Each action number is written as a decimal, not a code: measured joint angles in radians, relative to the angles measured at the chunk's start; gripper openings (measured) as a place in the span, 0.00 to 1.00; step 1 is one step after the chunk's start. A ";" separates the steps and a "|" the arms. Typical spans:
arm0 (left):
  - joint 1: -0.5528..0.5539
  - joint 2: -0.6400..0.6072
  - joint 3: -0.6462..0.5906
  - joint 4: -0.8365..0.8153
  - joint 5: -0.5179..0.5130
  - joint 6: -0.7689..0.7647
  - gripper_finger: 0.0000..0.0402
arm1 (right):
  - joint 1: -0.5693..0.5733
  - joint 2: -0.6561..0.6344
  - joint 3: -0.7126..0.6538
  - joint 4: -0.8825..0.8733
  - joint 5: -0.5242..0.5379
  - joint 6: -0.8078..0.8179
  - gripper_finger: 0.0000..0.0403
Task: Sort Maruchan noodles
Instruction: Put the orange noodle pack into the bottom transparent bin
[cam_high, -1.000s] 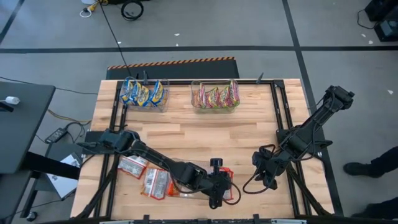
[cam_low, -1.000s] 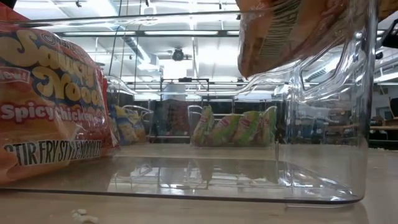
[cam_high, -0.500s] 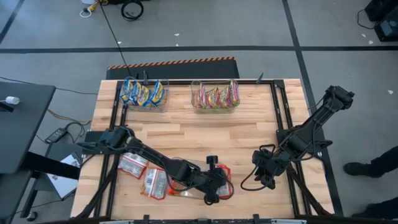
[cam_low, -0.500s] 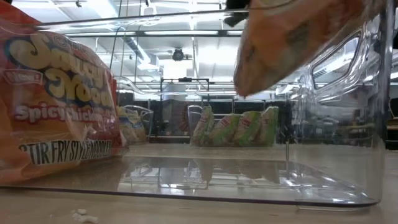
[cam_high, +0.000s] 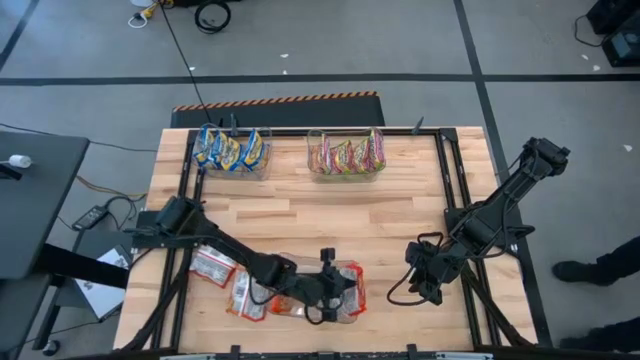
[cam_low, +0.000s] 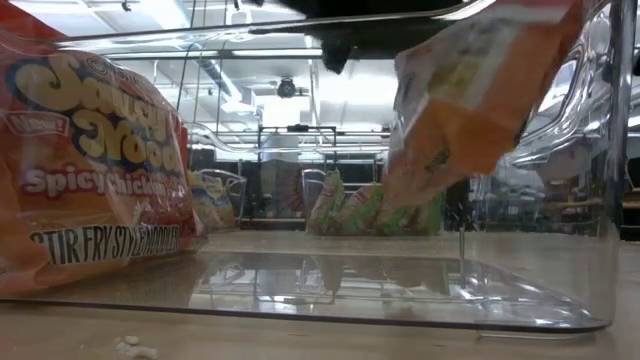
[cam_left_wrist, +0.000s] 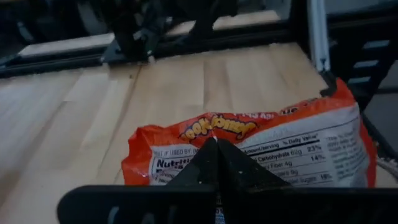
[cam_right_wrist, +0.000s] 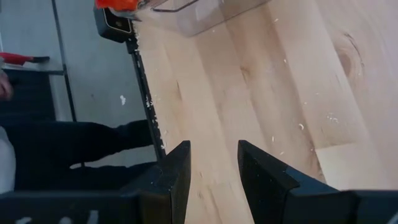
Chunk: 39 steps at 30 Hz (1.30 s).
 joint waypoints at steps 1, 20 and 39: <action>-0.005 0.005 -0.026 0.065 -0.001 0.017 0.01 | -0.001 0.000 0.000 0.000 0.000 0.011 0.34; 0.089 0.048 -0.212 0.484 0.094 0.326 0.01 | -0.088 0.000 0.000 0.015 0.072 -0.018 0.35; 0.090 0.038 -0.211 0.444 0.095 0.292 0.32 | -0.120 0.000 0.000 -0.005 0.056 -0.036 0.35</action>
